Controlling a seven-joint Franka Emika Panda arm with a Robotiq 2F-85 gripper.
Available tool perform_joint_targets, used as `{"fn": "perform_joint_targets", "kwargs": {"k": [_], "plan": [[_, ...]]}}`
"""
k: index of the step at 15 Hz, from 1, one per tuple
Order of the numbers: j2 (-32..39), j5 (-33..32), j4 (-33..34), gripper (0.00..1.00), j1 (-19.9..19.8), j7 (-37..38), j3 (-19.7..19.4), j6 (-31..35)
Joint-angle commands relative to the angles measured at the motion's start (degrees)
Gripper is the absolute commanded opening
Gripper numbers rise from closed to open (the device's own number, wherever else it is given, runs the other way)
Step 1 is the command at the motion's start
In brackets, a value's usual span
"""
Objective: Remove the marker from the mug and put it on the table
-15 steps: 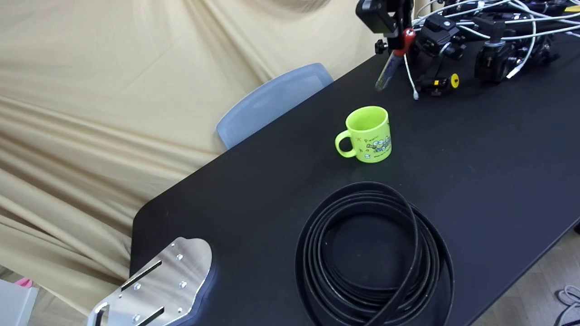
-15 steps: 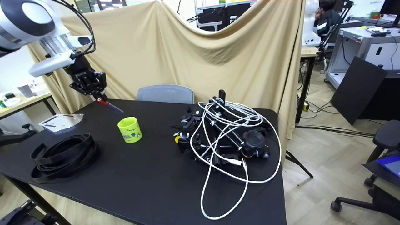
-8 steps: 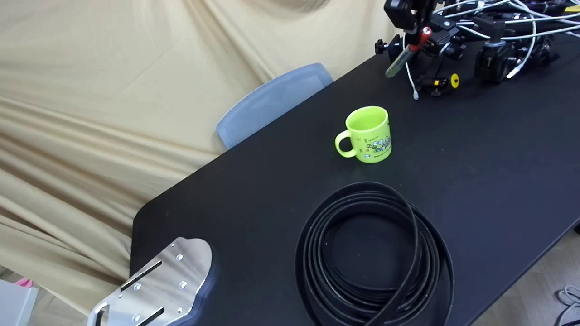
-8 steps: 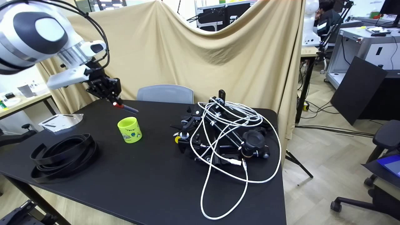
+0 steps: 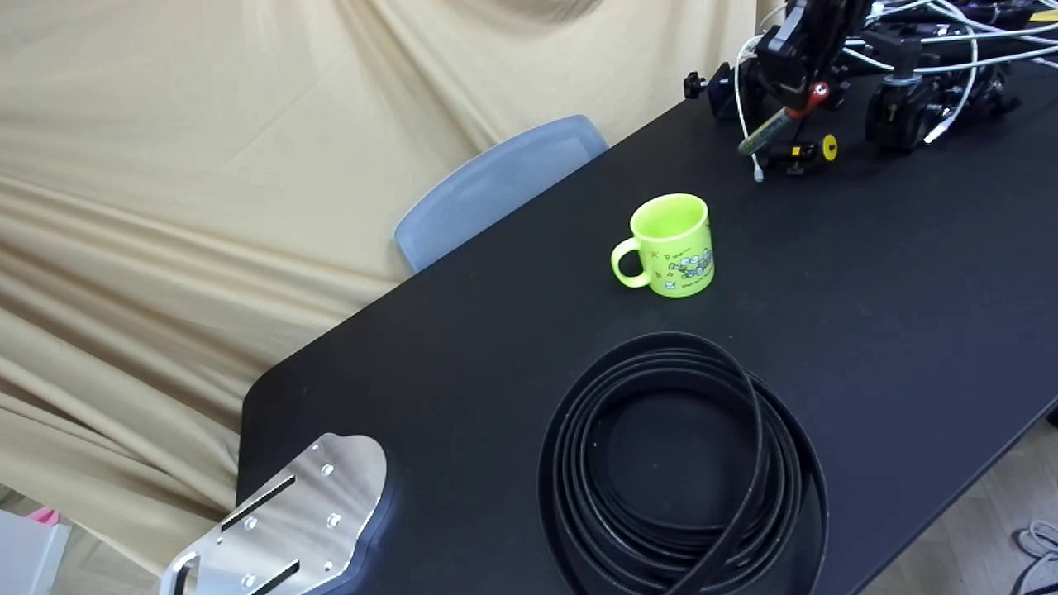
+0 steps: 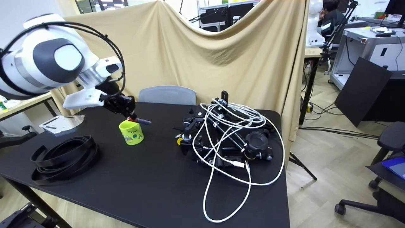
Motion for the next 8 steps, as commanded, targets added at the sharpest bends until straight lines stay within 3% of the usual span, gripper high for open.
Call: {"fn": "perform_joint_targets", "kwargs": {"k": [1,5,8], "plan": [[1.9,-1.6,-1.8,0.05,-1.2,2.5,-0.3,3.6],[5.7,-0.6,-2.4,0.05,-1.6,1.0,-0.8,6.5],[7.4,-4.0,-2.0,0.05,-1.7,4.3,-1.6,9.2]]}}
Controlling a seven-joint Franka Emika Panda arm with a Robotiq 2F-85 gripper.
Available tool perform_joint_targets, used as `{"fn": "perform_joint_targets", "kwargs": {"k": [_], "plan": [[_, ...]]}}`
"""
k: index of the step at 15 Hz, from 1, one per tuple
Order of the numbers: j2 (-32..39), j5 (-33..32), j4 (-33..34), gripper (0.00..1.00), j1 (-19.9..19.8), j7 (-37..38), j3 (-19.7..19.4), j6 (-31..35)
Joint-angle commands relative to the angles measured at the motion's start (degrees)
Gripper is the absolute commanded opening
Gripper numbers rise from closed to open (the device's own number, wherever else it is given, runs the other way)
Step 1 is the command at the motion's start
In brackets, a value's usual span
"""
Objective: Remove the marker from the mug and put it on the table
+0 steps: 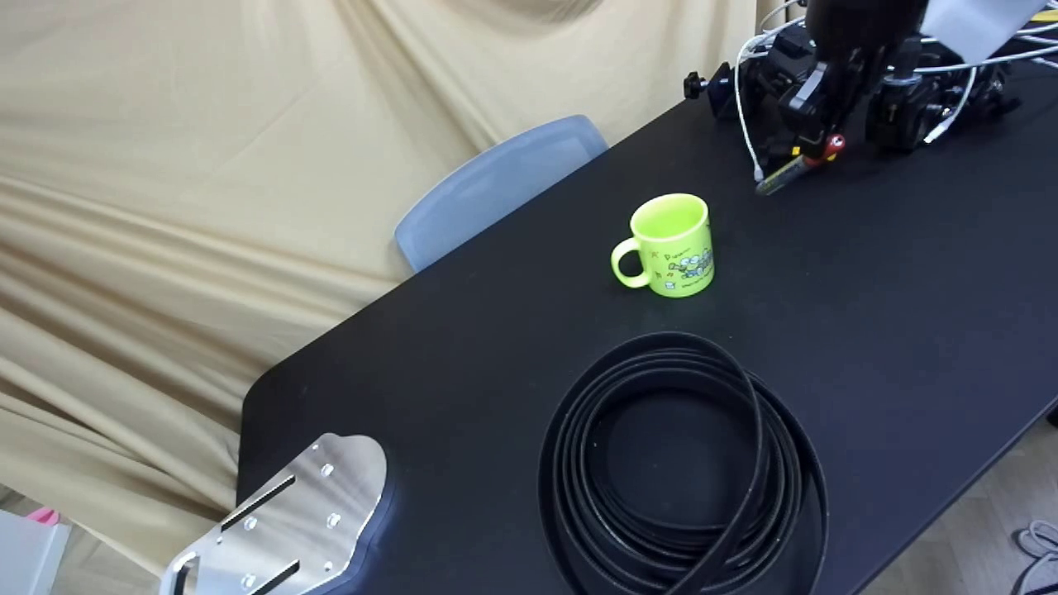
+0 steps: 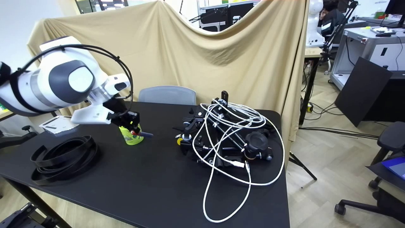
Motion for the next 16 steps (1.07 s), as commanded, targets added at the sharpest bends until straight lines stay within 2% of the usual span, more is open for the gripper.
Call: {"fn": "perform_joint_targets", "kwargs": {"k": [1,5,10,11,12,14,16], "plan": [[1.8,-5.4,0.3,0.05,-0.4,5.6,-1.2,3.5],[3.9,-9.1,0.8,0.05,0.1,7.9,-2.5,5.7],[6.6,-9.8,1.2,0.05,0.6,7.5,-2.9,6.6],[7.1,-9.6,1.3,0.16,0.6,7.2,-2.9,6.6],[7.7,-8.8,1.4,0.45,0.6,6.7,-2.5,6.5],[8.3,-8.4,1.5,0.51,0.7,6.5,-2.4,5.8],[8.5,-6.9,1.3,0.65,0.6,6.3,-1.9,5.3]]}}
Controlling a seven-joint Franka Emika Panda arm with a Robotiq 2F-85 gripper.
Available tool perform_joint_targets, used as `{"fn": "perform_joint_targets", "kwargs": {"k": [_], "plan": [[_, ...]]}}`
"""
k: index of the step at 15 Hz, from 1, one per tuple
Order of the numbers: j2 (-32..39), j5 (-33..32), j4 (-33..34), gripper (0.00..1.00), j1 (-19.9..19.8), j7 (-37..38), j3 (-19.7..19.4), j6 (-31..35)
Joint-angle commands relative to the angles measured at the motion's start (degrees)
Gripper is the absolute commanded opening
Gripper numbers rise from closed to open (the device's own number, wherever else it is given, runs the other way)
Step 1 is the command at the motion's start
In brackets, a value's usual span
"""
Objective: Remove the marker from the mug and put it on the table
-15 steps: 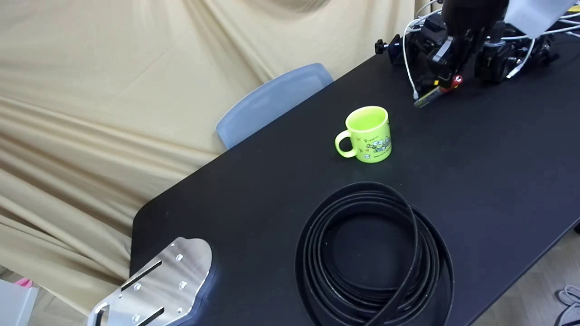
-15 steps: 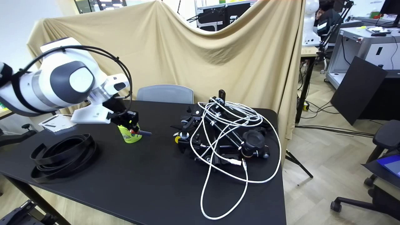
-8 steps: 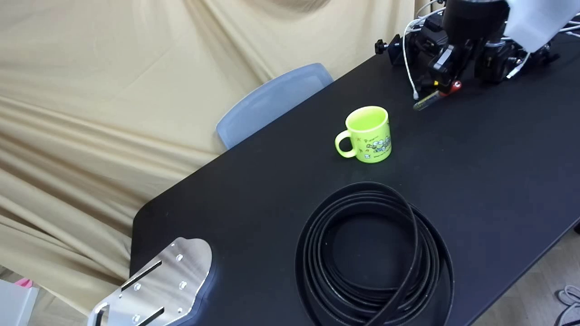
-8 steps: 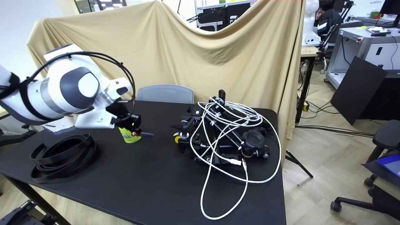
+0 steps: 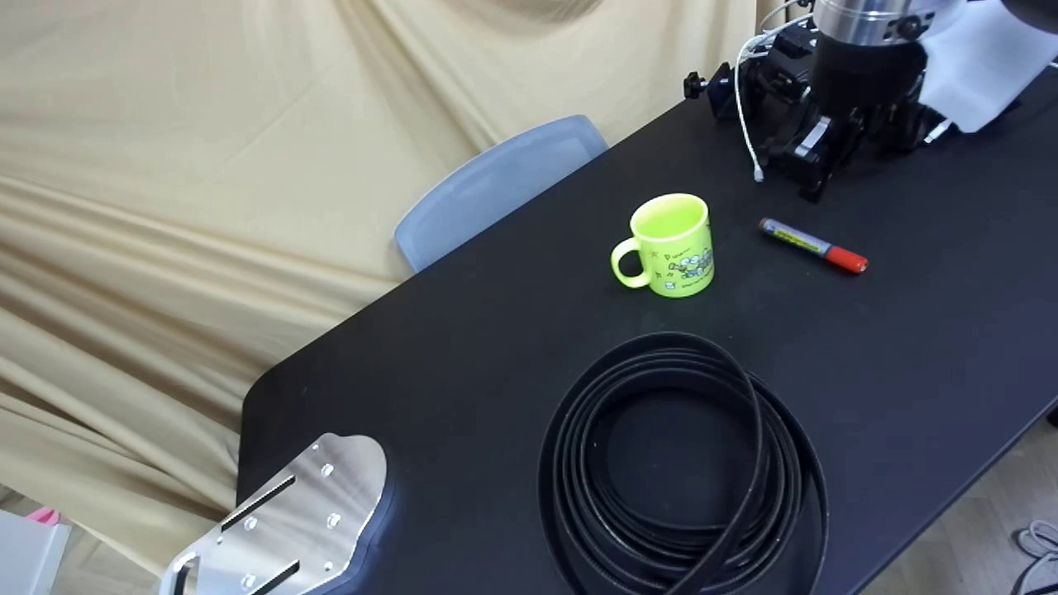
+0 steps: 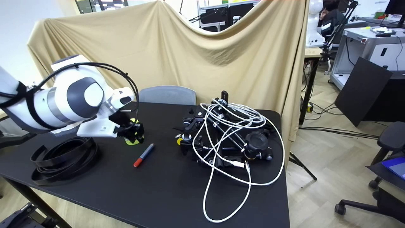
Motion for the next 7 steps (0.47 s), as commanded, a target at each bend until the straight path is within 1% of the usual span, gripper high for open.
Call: {"fn": "perform_joint_targets", "kwargs": {"k": [1,3,5,6,7], "plan": [[1.4,2.2,0.8,0.71,0.0,0.6,0.8,-0.6],[1.2,5.2,0.6,0.85,-0.5,-0.3,2.1,-2.1],[0.6,10.5,0.6,0.98,-1.1,-2.6,4.7,-5.1],[0.0,15.7,0.6,1.00,2.0,-6.3,3.1,-6.6],[-0.5,18.3,0.8,1.00,2.3,-7.0,3.6,-8.8]]}}
